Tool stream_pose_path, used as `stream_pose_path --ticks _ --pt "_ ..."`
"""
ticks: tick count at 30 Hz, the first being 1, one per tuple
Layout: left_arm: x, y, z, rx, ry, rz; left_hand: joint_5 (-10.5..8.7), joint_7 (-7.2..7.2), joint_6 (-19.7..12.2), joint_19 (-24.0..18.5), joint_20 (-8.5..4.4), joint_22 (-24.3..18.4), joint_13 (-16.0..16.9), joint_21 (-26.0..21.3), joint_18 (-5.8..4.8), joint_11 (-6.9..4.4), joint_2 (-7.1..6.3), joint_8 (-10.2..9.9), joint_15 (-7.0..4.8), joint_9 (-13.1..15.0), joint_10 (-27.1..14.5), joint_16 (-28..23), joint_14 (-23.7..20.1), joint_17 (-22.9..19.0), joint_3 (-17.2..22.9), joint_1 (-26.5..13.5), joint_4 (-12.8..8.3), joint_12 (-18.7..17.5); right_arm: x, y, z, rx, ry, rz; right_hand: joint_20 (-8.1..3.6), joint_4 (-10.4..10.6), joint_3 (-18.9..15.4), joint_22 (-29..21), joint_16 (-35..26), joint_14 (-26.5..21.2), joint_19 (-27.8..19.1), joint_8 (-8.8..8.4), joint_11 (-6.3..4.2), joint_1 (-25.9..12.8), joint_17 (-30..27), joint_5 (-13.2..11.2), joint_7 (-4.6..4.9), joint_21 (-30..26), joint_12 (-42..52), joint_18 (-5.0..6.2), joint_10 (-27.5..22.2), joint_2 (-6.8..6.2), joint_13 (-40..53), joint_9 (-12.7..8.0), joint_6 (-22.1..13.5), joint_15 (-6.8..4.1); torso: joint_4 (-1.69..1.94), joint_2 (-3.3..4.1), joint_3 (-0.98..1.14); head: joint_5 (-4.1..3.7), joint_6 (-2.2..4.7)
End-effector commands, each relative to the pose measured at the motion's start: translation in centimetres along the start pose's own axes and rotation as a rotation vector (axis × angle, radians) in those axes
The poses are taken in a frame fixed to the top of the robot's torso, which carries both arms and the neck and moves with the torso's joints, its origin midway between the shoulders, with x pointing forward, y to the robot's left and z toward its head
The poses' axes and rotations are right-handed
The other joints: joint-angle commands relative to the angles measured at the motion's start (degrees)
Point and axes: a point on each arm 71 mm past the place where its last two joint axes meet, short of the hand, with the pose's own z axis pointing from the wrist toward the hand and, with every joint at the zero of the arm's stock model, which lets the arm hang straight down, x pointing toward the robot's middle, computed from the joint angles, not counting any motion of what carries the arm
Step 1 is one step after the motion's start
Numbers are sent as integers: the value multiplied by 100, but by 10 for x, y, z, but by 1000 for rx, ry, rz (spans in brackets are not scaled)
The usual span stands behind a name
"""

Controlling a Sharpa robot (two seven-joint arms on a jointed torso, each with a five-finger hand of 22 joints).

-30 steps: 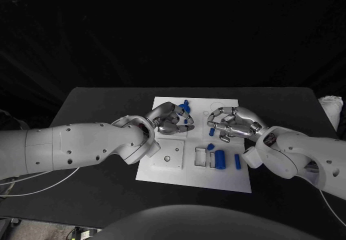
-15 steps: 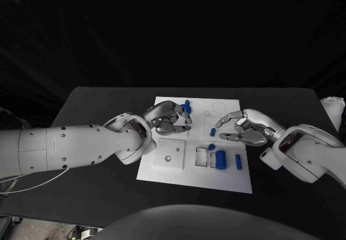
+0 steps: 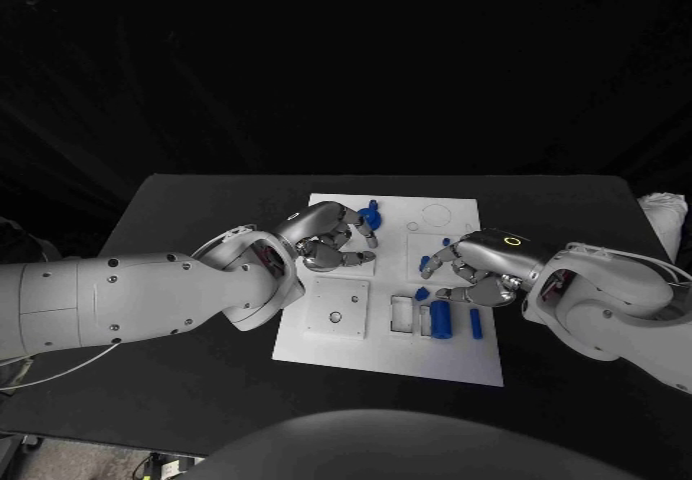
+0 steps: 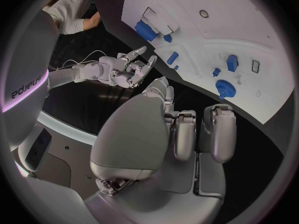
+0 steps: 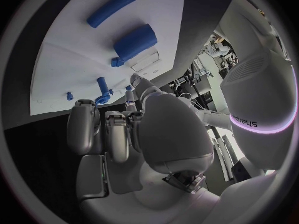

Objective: Assemble the parts on the task board

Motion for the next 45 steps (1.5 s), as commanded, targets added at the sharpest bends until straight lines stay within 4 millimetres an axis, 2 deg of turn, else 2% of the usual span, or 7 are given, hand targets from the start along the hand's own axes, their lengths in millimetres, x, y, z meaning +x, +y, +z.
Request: stream_pose_path --ticks 1,8,15,26,45 --pt "-2 -1 -1 8 -8 18 -24 -4 26 388 -39 1394 1506 23 -43 -31 9 28 -32 -7 607 14 602 1506 35 62 14 13 4 -1 5 60 67 -140 -15 -18 78 1096 19 587 76 -63 -53 46 1506 13 2 65 57 -120 457 -38 1272 -20 93 -53 -5 6 2 6 0" --pt "-3 2 -3 -10 -1 21 -33 -8 39 385 -41 1392 1506 18 -41 -34 13 35 -34 -14 607 14 602 1506 59 69 15 13 5 6 19 72 76 -182 -31 -72 151 1118 19 587 149 -208 -37 45 1506 -8 40 141 99 -140 504 -57 1350 -68 176 -64 -1 4 2 -5 0" --pt "-4 4 -4 -21 6 21 -33 -9 43 385 -42 1391 1506 18 -41 -36 21 37 -35 -18 607 14 602 1506 74 72 17 13 7 10 27 64 97 -193 -27 -79 185 1096 19 587 108 -274 -17 41 1506 -63 63 75 73 -124 479 -34 1305 -94 194 -51 -8 0 0 -7 0" --pt "-3 4 -3 -24 11 22 -33 -11 47 384 -43 1391 1506 16 -41 -37 27 39 -36 -22 607 14 602 1506 89 77 16 13 12 14 36 47 130 -189 12 -38 155 1058 19 587 24 -444 24 -72 1506 -537 96 -56 32 -98 441 -33 1246 -146 362 -10 -7 1 3 -29 0" --pt "-3 4 -3 -21 17 21 -42 -8 52 382 -45 1390 1506 13 -40 -36 14 40 -37 -30 607 14 602 1506 96 59 25 13 20 13 43 56 185 -187 33 -51 136 1022 19 587 -58 -537 67 -66 1506 -556 151 -177 -14 -73 396 -61 1176 -176 357 17 -7 -1 -1 -5 0"
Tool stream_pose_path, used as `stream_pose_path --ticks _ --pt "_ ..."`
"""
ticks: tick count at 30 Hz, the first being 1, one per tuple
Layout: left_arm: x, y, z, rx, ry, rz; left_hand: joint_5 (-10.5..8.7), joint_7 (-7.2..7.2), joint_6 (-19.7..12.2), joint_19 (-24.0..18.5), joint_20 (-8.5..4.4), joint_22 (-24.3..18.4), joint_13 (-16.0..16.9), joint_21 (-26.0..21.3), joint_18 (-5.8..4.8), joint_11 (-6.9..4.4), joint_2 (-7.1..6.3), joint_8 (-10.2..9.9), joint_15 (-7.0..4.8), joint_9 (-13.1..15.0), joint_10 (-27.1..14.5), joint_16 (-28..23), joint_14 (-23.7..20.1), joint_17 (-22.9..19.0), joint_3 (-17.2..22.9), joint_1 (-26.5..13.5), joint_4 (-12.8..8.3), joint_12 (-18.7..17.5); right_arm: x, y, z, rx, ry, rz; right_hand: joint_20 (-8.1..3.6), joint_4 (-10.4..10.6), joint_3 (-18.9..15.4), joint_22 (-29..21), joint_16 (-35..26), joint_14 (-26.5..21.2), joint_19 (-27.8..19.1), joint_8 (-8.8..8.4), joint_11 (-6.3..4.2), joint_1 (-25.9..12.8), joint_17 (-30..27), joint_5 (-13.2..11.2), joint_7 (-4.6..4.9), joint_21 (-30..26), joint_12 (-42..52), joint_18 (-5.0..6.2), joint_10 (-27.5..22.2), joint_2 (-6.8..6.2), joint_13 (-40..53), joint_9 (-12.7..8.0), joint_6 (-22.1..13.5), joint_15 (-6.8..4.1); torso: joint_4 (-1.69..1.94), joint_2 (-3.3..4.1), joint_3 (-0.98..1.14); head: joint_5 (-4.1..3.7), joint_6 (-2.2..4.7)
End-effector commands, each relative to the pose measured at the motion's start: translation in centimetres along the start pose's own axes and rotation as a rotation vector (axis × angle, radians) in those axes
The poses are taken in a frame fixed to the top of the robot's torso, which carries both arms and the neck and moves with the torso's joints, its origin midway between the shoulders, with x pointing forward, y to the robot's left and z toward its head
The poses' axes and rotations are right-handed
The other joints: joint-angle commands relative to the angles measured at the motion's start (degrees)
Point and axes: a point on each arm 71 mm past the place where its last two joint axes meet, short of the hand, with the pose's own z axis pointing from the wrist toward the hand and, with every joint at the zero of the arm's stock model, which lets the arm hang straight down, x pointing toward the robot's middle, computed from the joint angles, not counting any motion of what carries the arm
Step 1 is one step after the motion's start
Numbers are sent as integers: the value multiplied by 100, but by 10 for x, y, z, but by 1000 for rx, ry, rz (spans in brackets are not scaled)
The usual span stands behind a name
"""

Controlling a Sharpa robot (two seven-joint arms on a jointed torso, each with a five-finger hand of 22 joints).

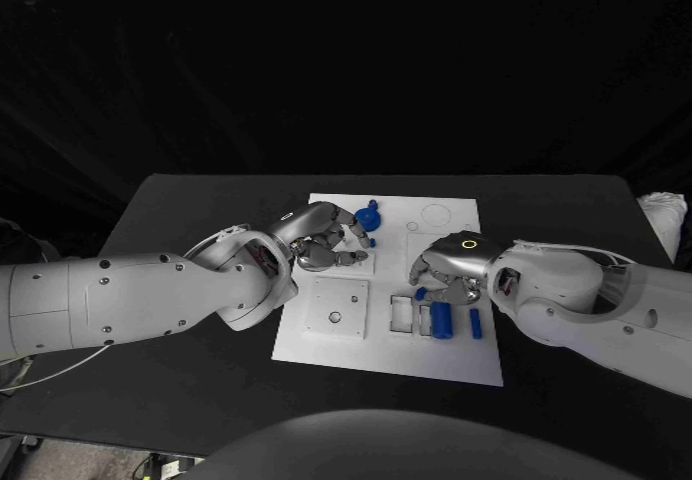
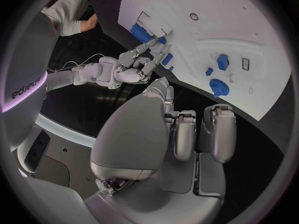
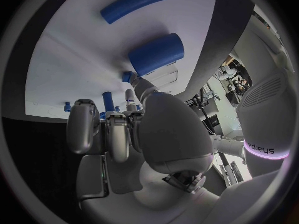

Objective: Assemble the parts on the task board

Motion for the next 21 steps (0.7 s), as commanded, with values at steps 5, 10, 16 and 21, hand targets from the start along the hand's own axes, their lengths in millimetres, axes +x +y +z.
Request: stream_pose_path --ticks 5,10,16,21 --pt "2 -3 2 12 16 2 -11 12 33 359 -24 1390 1499 11 -39 -36 -9 19 -38 -7 607 14 602 1509 41 33 5 13 5 2 2 0 51 -15 7 4 -15 1007 20 607 -86 -46 49 -32 1508 -25 43 -65 -53 23 384 -51 1152 -11 13 43 -4 0 1 7 0" --pt "3 -4 2 14 18 1 -12 11 37 360 -24 1390 1499 12 -40 -37 -8 21 -38 -8 607 14 602 1509 44 29 6 13 7 1 4 3 63 -16 18 -18 -4 991 20 607 -126 -73 66 4 1508 -17 57 -121 -79 34 358 -45 1114 -17 32 52 -3 3 1 9 0" --pt "4 -4 3 13 24 0 -12 9 44 360 -25 1390 1499 12 -40 -38 -5 24 -38 -10 607 14 602 1509 51 25 6 13 9 0 4 8 70 -15 33 -39 13 965 20 607 -192 -115 82 37 1508 44 75 -214 -122 54 315 -36 1052 -28 47 69 -4 2 2 14 0" --pt "4 -4 4 12 29 0 -12 7 50 358 -25 1389 1499 9 -39 -39 -1 27 -39 -11 607 14 602 1509 56 21 7 13 10 -1 5 12 76 -15 61 -62 35 930 20 607 -282 -151 104 64 1508 128 104 -342 -180 78 253 -23 974 -33 105 100 -3 0 2 11 0"
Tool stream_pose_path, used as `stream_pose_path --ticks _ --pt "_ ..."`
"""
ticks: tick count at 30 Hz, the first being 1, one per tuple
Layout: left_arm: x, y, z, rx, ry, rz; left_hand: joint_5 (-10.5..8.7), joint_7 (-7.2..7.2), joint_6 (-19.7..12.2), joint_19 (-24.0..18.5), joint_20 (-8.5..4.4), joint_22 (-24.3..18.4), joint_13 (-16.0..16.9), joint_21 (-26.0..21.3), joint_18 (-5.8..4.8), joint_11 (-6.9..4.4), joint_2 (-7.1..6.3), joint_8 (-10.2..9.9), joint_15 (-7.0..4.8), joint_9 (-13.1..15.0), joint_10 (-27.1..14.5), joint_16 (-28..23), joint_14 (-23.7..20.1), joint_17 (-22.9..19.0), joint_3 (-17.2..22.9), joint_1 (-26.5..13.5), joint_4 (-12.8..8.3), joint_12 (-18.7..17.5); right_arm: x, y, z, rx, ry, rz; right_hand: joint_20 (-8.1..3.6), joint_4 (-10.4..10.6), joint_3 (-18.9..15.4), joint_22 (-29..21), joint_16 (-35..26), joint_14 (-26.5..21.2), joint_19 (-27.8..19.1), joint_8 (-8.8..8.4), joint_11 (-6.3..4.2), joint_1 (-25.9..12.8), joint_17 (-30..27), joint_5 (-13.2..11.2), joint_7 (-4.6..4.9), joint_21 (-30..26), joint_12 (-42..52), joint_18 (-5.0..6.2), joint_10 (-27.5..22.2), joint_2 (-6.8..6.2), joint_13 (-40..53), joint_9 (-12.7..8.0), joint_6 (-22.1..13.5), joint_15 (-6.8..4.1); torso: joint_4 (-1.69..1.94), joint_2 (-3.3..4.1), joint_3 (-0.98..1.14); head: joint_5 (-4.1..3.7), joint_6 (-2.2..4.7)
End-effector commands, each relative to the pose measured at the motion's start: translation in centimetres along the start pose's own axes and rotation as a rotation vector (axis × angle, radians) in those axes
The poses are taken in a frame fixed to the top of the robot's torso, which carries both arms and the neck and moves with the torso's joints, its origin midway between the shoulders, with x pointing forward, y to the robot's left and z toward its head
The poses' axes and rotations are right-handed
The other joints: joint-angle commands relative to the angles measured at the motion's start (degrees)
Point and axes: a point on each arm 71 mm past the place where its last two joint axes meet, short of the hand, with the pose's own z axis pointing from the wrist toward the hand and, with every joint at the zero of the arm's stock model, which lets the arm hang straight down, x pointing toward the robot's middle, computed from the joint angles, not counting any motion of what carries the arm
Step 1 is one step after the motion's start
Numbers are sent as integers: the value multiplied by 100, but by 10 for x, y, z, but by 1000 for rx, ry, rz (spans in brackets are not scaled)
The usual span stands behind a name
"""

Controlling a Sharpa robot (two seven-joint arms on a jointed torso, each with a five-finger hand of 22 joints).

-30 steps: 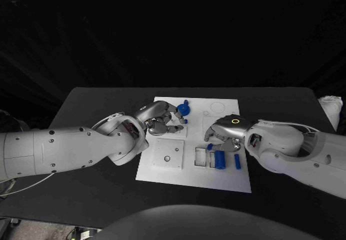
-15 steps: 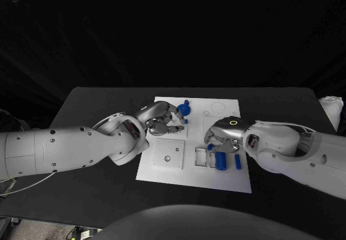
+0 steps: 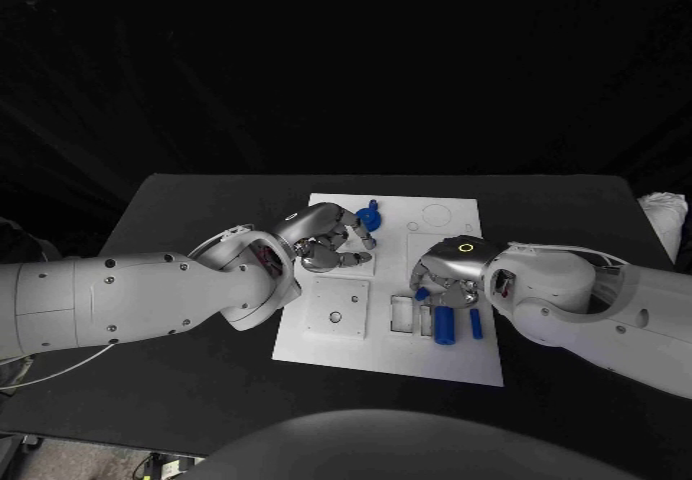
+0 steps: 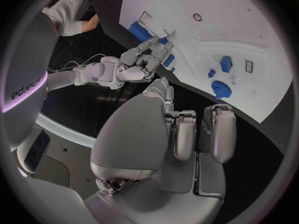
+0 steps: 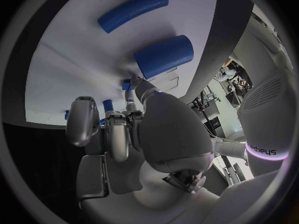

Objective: Assemble the parts on the task board

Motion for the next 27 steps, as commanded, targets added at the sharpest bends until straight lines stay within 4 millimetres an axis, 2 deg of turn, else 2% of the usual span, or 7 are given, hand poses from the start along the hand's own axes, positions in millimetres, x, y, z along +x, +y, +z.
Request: stream_pose_path --ticks 1,9,14,16,21,27 --pt "2 -2 1 4 18 1 -12 5 55 356 -25 1388 1497 6 -38 -40 2 29 -39 -7 607 14 602 1509 46 19 -10 13 4 0 0 8 31 -12 14 -42 15 923 20 593 -65 -34 55 74 1509 44 37 -59 -48 83 251 21 955 -5 45 48 0 -2 0 -3 0" --pt "3 -2 2 1 25 0 -10 0 67 356 -27 1388 1497 6 -38 -43 11 35 -41 -10 607 14 602 1509 62 18 -13 13 5 -1 1 11 35 -11 61 -93 74 879 20 593 -189 -70 103 121 1509 236 98 -235 -144 115 147 50 834 7 165 99 2 0 1 -7 0" --pt "4 -3 3 0 30 -3 -4 -4 73 352 -28 1386 1497 1 -36 -46 17 37 -42 -13 607 14 602 1509 74 20 -16 13 5 -1 2 2 21 -5 95 -184 164 868 20 593 -237 2 141 197 1509 643 143 -307 -178 127 106 85 801 91 434 132 1 2 2 1 0" --pt "4 -3 3 -1 32 -3 0 -5 76 351 -28 1386 1497 -1 -36 -48 22 39 -43 -14 607 14 602 1509 82 23 -17 13 5 -1 2 -2 14 -2 103 -201 178 864 20 593 -250 21 149 201 1509 711 151 -326 -191 131 93 91 787 118 492 139 1 1 1 5 0" --pt "5 -2 3 -5 42 -6 10 -8 82 346 -30 1383 1497 -9 -34 -51 35 42 -46 -19 607 14 602 1509 103 27 -19 13 4 -2 0 -15 -23 14 117 -207 183 858 20 593 -271 58 174 181 1509 739 174 -357 -222 135 60 103 749 167 596 157 2 -2 3 27 0" --pt "6 -2 3 -11 52 -8 16 -10 86 331 -32 1376 1497 -29 -28 -52 46 45 -48 -24 607 14 602 1509 121 26 -17 13 1 -4 -5 -33 -87 43 144 -170 136 860 20 593 -270 59 211 89 1509 609 186 -360 -225 132 59 92 750 216 650 189 -1 0 1 56 0"
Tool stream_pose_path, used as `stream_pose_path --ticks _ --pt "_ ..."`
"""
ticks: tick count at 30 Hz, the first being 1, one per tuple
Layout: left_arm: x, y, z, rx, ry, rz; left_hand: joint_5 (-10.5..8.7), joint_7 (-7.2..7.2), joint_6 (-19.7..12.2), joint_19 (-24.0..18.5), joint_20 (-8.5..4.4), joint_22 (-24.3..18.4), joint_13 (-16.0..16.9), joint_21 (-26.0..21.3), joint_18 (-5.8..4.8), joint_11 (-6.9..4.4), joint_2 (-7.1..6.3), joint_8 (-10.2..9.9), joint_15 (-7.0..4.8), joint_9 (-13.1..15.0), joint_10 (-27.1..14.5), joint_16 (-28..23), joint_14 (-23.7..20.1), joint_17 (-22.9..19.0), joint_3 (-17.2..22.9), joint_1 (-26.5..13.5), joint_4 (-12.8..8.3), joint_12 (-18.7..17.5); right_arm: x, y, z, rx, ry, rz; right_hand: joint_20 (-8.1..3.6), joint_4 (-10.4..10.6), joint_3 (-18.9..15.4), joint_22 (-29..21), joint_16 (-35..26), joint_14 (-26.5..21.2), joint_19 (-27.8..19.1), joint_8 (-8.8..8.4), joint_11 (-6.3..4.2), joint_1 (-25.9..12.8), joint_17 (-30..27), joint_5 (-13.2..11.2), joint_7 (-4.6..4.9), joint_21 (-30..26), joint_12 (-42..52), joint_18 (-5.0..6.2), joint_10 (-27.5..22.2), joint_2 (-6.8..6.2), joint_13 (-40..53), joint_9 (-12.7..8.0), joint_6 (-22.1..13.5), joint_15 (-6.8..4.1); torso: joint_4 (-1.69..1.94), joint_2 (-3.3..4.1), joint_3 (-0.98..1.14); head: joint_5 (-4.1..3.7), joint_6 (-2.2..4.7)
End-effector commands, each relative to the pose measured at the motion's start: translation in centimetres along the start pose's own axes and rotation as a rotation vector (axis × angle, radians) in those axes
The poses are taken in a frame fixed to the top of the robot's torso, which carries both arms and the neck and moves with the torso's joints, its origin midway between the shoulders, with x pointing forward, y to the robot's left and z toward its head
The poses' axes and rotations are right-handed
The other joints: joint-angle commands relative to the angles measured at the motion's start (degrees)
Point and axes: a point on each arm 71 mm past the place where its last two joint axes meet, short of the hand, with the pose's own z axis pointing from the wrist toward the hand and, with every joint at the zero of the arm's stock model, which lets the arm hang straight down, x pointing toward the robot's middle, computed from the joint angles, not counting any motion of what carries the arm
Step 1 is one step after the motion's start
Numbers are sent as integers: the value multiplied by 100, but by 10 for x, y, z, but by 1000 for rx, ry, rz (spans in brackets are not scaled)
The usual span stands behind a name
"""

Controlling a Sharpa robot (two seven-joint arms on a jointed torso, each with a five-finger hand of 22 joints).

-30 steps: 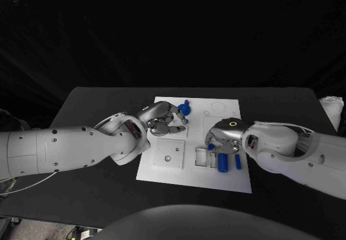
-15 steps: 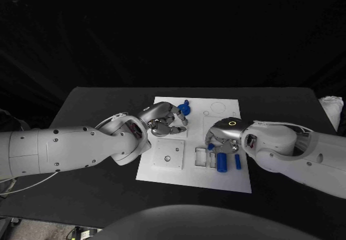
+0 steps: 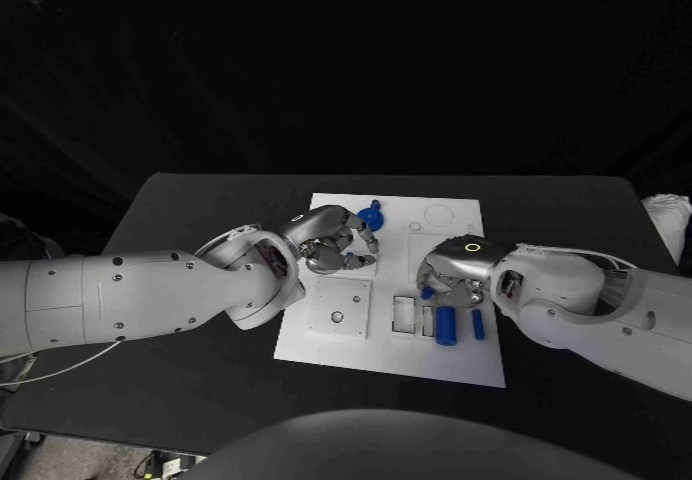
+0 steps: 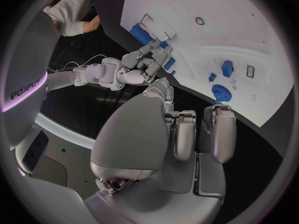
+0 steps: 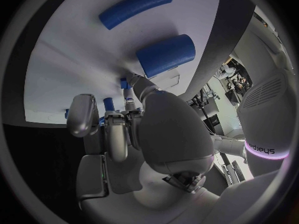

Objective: Assemble the parts on the task board

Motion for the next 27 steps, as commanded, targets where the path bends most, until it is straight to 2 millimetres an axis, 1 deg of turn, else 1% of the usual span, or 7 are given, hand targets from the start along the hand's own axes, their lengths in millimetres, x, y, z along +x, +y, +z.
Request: stream_pose_path --ticks 1,9,14,17,21,25,27 --pt "2 0 0 -6 27 -6 16 -9 45 331 -32 1371 1495 -30 -28 -52 47 24 -48 -7 607 14 602 1505 41 26 1 13 -2 1 -4 -30 -59 28 16 11 -46 862 20 608 -11 10 63 -75 1505 -51 -6 -24 -21 41 54 -3 755 22 47 45 -3 1 -2 18 0" --pt "2 3 -1 -27 49 -4 -223 -13 38 312 -32 1363 1495 -55 -23 -53 76 6 -45 -91 607 14 602 1505 -10 -452 21 13 -14 3 -17 -54 -170 107 61 90 -138 871 20 608 12 -9 125 -205 1505 -246 4 -6 -7 33 71 -41 773 74 99 98 -5 -3 -1 53 0" --pt "5 5 -1 -51 87 -16 -359 -18 110 290 -23 1353 1495 -84 -16 -47 59 -5 -35 -171 607 14 602 1505 -340 -1224 20 13 -24 6 -21 -68 -244 125 63 92 -141 873 20 608 16 -10 126 -208 1505 -251 4 0 -7 32 72 -44 774 77 103 100 -2 -8 0 41 0" --pt "7 7 0 -79 120 -47 -239 -39 197 265 -28 1342 1495 -118 -7 -58 19 21 -43 -193 607 14 602 1505 -557 -1548 17 13 -29 9 -21 -80 -278 132 65 92 -141 874 20 608 19 -10 126 -207 1505 -243 3 3 -5 32 74 -43 777 79 107 101 -1 -3 -1 45 0" --pt "12 9 0 -138 168 -127 -180 -42 178 221 -35 1321 1495 -178 9 -65 -8 -4 -52 -227 607 14 602 1505 -659 -1570 6 13 -33 13 -20 -91 -304 140 67 94 -143 880 20 608 34 -10 125 -207 1505 -225 1 23 7 28 86 -45 794 84 116 101 0 0 -1 47 0" --pt "19 9 1 -198 207 -238 -237 63 -63 203 -7 1314 1495 -200 12 12 -21 -264 -2 -385 607 14 602 1505 -756 -1384 4 13 -36 18 -18 -99 -327 147 70 100 -149 885 20 608 46 -10 124 -215 1505 -212 -1 39 14 25 94 -48 803 89 126 101 3 8 -3 43 0" --pt "21 9 2 -212 220 -273 -237 69 -60 201 -3 1314 1495 -203 13 16 -21 -278 5 -397 607 14 602 1505 -772 -1376 5 13 -38 20 -16 -104 -334 151 70 103 -151 886 20 608 48 -10 123 -218 1505 -209 -2 42 16 24 97 -48 807 91 129 101 3 7 -1 48 0"
